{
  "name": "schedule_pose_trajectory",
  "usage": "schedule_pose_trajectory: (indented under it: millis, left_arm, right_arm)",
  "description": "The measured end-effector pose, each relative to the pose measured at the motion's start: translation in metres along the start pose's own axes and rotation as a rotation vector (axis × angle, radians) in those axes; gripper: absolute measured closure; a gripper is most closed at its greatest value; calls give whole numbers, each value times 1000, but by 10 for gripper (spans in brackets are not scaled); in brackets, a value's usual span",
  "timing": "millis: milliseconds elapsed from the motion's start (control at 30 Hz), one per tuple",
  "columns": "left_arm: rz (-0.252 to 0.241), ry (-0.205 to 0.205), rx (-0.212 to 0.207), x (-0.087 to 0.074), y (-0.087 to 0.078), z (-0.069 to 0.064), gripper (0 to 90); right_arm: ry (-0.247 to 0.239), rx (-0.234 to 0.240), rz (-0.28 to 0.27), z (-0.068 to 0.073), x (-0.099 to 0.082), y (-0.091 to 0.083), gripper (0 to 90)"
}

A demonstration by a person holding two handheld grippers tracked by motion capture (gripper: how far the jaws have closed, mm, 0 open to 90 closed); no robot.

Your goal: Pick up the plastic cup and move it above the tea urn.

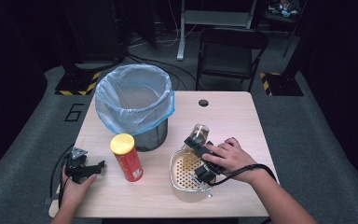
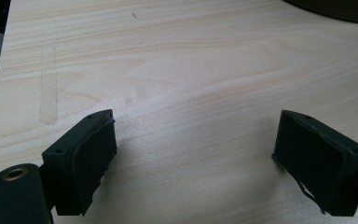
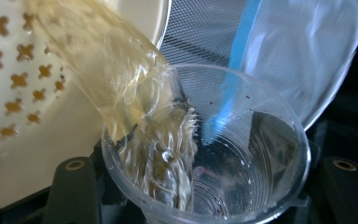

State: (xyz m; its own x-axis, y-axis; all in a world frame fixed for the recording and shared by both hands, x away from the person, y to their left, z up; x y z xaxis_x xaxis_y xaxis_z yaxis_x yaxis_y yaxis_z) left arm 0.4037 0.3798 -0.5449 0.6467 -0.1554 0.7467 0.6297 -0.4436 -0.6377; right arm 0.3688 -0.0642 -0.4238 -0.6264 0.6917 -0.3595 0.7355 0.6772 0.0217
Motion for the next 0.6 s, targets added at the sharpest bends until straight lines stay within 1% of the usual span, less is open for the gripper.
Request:
schedule_pose_trajectory:
  millis: [67,100,133,200,267,300,333,367,400,433,500,533,567,600]
  left_arm:
    - [-3,0,0,0,0,0,125]
    - [-3,0,0,0,0,0,125]
    - [-3,0,-1,0,0,0,125]
    - [-3,0,0,0,0,0,125]
    - [-3,0,0,0,0,0,125]
    - [-3,0,0,0,0,0,124]
    - [-3,0,0,0,0,0,125]
    - [-3,-1,-1,0,0,0,125]
    - [-2,1,0,0,0,0,125]
    - [-2,0,-1,0,0,0,124]
    - [-3,1,0,0,0,0,125]
    - [-2,1,0,0,0,0,125]
    - [-3,1,0,0,0,0,125]
    - [-2,1,0,0,0,0,124]
  right_arm:
    - [-61,-7,-30,-1,6,-1,344]
    - [-77,-9,-33,-1,7,-1,343]
    - [-115,-15,-48,-3,8,-1,343]
    - [-130,-12,-45,-2,9,-1,341]
    - [-134,-21,-36,-2,9,-2,340]
    - [-125,13,-44,-1,9,-1,340]
    - [-136,-22,-48,-4,9,-2,338]
    - [-136,-22,-48,-4,9,-2,338]
    - [-147,-31,-49,-5,10,-2,338]
    - [-138,-5,-48,-2,10,-3,337]
    - [-133,-1,-48,-1,10,-3,336]
    - [-166,7,-79,-4,11,-1,336]
    - [-167,46,-74,-1,11,-3,336]
    - [-129,31,-68,1,11,-4,336]
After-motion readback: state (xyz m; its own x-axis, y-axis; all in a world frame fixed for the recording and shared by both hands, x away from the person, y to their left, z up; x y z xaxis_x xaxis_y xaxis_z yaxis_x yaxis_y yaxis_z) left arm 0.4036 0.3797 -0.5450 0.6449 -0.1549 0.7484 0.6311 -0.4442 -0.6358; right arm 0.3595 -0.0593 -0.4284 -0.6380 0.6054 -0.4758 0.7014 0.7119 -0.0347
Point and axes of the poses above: each handheld gripper's, and its own axes: y roughly forward along the jaws, x roughly out of its top, z roughly to its left, the point moved 2 cm from there along y, roughly forward along the jaws, and after that the axes turned 15 degrees about -x, right-handed, at the moved point
